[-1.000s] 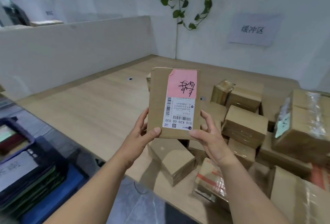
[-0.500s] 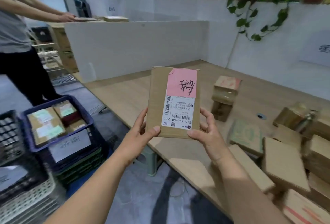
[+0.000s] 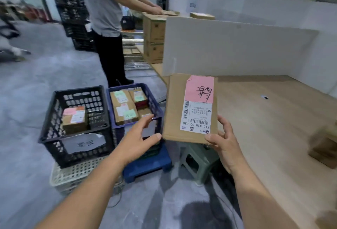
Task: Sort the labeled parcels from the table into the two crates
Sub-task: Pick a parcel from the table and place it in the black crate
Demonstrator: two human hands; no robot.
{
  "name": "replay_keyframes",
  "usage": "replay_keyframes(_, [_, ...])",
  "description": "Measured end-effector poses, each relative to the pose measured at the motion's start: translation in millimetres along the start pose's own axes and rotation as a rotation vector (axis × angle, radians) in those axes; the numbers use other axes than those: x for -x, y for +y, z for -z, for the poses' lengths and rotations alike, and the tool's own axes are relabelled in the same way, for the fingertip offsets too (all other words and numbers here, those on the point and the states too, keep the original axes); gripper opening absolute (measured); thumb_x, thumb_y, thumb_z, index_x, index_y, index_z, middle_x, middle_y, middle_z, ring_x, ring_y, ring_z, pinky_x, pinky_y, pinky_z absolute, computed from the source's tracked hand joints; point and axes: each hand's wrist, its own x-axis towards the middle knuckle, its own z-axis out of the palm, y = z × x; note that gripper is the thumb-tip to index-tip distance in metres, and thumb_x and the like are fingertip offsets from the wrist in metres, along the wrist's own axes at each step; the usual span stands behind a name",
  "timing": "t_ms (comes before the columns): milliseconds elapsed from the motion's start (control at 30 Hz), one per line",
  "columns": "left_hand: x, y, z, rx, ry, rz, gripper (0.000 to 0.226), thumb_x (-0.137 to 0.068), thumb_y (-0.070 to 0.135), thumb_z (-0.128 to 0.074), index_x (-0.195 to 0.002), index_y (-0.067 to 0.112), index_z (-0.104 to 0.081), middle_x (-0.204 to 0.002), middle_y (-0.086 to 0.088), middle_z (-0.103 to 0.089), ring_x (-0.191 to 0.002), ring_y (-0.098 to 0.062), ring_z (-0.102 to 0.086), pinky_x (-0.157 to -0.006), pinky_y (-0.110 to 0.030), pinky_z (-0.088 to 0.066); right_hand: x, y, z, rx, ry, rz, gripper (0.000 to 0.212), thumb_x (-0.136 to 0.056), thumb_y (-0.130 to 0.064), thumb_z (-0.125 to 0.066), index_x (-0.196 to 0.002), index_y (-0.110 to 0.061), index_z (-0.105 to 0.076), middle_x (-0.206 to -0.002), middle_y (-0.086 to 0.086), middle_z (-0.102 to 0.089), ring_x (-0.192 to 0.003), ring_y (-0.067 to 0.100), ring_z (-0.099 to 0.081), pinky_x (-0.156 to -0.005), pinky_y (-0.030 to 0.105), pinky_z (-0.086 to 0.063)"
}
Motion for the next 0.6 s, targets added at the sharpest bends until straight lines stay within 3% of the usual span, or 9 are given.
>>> replay_keyframes(100, [7, -25, 35, -0.215, 0.142, 0.028, 0.071, -0.086, 0.047, -0.063, -0.146, 0.032, -0.029, -0.149, 0.01, -0.036, -0.136, -0.011, -0.035, -0.11, -0.037, -0.034, -21, 9, -39, 0.004, -0.085, -0.019, 0.085, -0.045, -0.033, -0.076, -0.125, -0.043, -0.049, -0.109, 0.006, -0.072, -0.103, 0.024, -0.067, -0.082, 0.033, -0.051])
replay_keyframes(200, [14, -45, 58, -0.348, 0.225, 0.082, 0.074, -0.086, 0.051, -0.06, -0.148, 0.029, -0.026, -0.15, 0.006, -0.036, -0.136, -0.014, -0.035, -0.109, -0.035, -0.035, -39, 18, -74, 0.041, -0.17, -0.023, 0.093, -0.046, -0.035, -0.076, -0.134, -0.037, -0.045, -0.105, -0.002, -0.074, -0.104, 0.021, -0.068, -0.091, 0.041, -0.05])
replay_keyframes(367, [15, -77, 88, -0.442, 0.254, 0.198, 0.074, -0.087, 0.055, -0.057, -0.148, 0.03, -0.024, -0.15, 0.005, -0.036, -0.135, -0.017, -0.035, -0.105, -0.033, -0.036, -69, 33, -126, 0.054, -0.277, -0.062, 0.093, -0.046, -0.036, -0.075, -0.133, -0.038, -0.044, -0.1, 0.001, -0.075, -0.092, 0.01, -0.07, -0.078, 0.027, -0.051])
replay_keyframes(600, [-22, -122, 139, -0.503, 0.291, 0.325, 0.077, -0.086, 0.055, -0.058, -0.15, 0.029, -0.022, -0.153, 0.005, -0.032, -0.138, -0.016, -0.031, -0.106, -0.033, -0.035, -147, 61, -199, -0.001, -0.382, -0.109, 0.085, -0.049, -0.032, -0.075, -0.129, -0.039, -0.047, -0.105, 0.002, -0.074, -0.104, 0.021, -0.067, -0.088, 0.039, -0.052])
